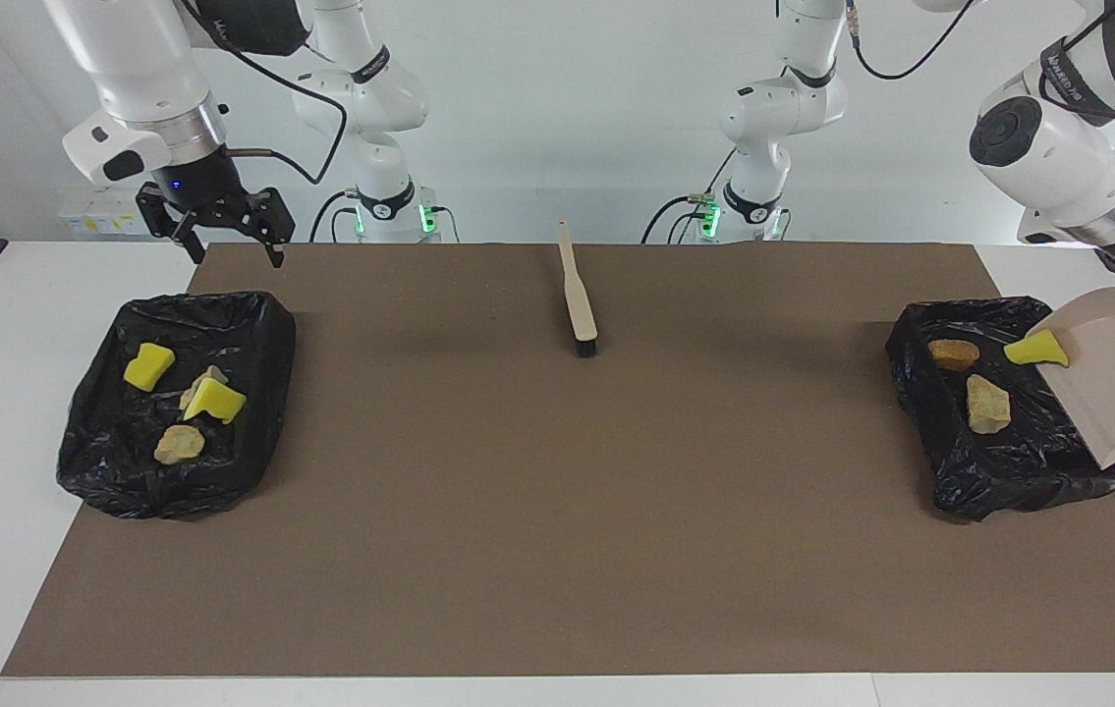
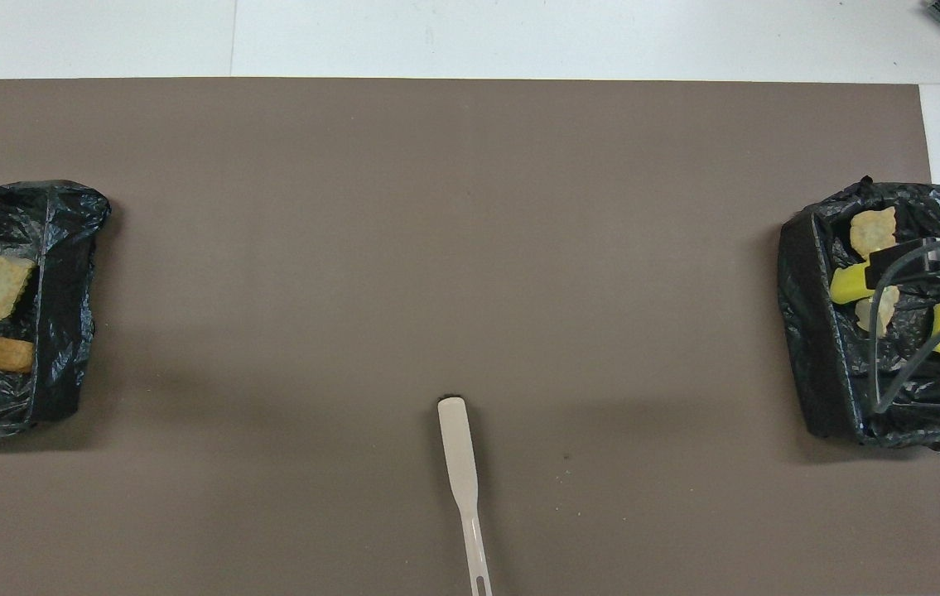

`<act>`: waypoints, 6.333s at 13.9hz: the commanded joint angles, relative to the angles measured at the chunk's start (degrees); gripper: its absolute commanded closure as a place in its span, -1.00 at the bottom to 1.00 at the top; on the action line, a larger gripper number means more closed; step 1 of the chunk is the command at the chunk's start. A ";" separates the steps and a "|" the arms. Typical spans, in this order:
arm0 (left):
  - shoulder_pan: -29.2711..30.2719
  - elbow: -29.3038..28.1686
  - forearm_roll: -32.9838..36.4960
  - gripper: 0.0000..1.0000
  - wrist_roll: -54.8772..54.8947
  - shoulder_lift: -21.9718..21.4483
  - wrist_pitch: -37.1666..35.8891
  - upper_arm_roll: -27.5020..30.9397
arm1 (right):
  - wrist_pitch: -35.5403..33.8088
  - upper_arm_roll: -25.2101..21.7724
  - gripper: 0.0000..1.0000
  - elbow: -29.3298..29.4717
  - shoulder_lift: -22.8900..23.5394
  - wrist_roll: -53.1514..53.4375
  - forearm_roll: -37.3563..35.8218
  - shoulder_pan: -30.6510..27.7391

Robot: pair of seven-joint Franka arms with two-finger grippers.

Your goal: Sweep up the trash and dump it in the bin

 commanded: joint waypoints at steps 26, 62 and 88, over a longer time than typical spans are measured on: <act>-11.33 9.56 -61.77 1.00 -51.76 -2.70 -22.61 -0.55 | -0.20 0.51 -1.00 -6.53 -4.84 3.79 5.24 -0.61; -44.50 5.76 -73.83 -1.00 -109.04 22.52 10.88 -0.46 | -0.20 0.51 -1.00 -6.53 -4.84 3.79 5.24 -0.61; -10.65 8.39 -72.95 -1.00 -74.15 1.34 -19.18 0.41 | -7.28 1.57 -1.00 1.09 -0.73 3.61 0.67 2.82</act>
